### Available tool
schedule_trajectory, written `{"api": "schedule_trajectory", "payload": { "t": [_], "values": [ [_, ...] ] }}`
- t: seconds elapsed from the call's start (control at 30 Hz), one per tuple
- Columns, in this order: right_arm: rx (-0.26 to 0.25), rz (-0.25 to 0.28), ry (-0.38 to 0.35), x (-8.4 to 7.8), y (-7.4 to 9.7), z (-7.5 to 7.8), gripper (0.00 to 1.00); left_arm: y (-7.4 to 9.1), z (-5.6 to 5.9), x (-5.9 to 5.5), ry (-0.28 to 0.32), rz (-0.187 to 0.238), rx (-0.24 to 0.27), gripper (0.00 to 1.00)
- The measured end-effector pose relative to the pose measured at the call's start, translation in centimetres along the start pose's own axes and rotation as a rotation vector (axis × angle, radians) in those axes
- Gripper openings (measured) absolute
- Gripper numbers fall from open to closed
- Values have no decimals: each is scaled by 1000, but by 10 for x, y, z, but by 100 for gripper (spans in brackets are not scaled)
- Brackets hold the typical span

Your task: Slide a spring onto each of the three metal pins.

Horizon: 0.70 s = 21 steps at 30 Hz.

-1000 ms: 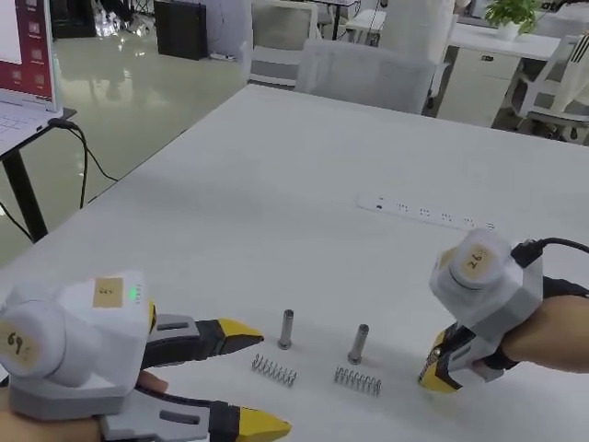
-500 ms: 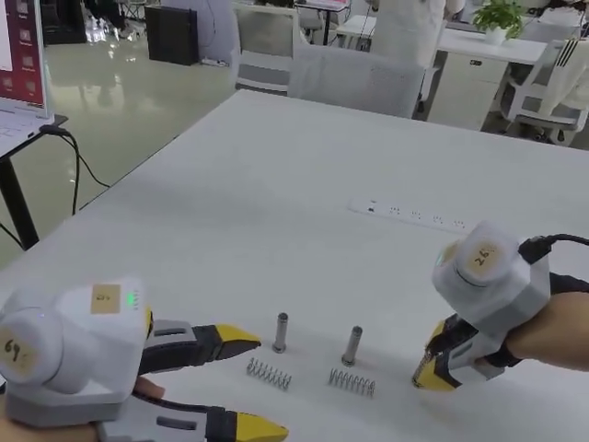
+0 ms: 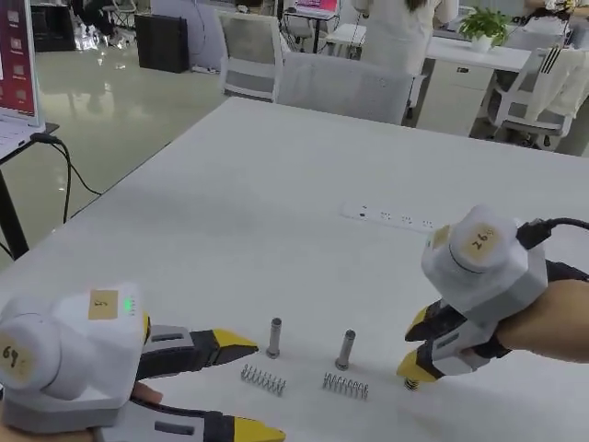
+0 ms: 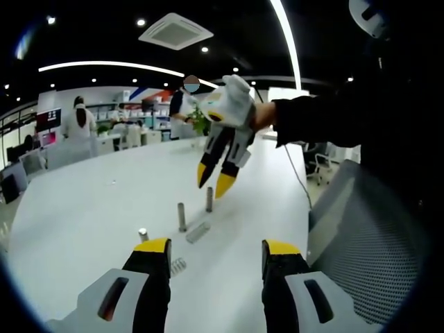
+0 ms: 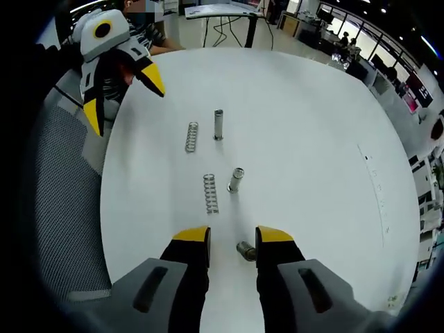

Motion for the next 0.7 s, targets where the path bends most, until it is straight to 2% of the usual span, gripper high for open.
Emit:
{"api": "schedule_trajectory", "payload": {
  "t": [0.17, 0.33, 0.7],
  "values": [
    [17, 17, 15, 11, -6, -6, 23, 0, 1, 0, -4, -2, -2, 47],
    [45, 10, 27, 16, -19, -13, 21, 0, 1, 1, -6, -1, -1, 46],
    [86, -9, 33, 18, -44, -18, 19, 1, 0, 1, -2, 3, 0, 46]
  ]
}}
Point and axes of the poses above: the centre of the closed fingertips' face, and the gripper's own axes: y roughly backward along the fingers, z roughly to its right, x roughly out of its top, the point moved 8 cm from there along y, roughly backward along the fingers, and after that the axes turned 14 degrees about y, right-handed, at the moved point
